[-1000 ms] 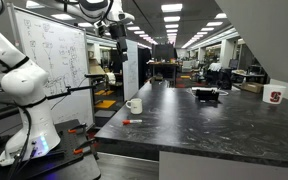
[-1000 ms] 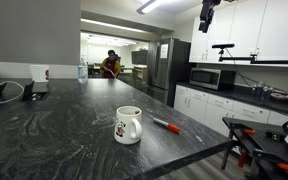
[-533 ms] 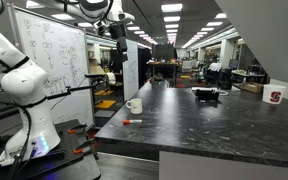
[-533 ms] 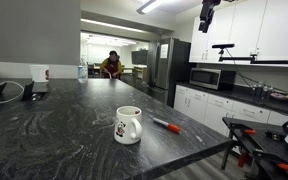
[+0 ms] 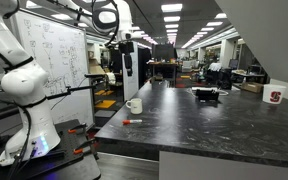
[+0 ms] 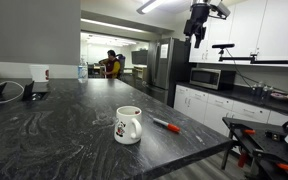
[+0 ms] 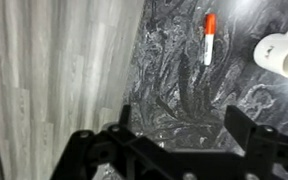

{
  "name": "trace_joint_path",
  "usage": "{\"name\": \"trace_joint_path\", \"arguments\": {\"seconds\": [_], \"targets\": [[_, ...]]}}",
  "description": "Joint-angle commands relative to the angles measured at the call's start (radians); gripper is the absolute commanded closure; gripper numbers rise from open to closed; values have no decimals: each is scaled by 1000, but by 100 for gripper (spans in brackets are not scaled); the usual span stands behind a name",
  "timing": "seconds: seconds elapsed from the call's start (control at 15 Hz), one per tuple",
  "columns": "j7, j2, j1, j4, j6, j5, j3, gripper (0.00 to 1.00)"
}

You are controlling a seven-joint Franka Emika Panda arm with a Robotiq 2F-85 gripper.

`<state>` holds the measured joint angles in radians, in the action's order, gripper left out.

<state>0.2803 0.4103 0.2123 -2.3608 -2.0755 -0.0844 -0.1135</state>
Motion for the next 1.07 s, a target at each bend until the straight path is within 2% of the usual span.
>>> {"name": "trace_joint_path", "arguments": {"seconds": [0.0, 0.47, 0.73, 1.0], "targets": [[109, -88, 10, -17, -52, 3, 21, 0], [141, -301, -25, -94, -204, -17, 28, 0], [214, -406, -46, -117, -357, -79, 22, 0], [272, -500, -85, -110, -440, -140, 13, 0]]}}
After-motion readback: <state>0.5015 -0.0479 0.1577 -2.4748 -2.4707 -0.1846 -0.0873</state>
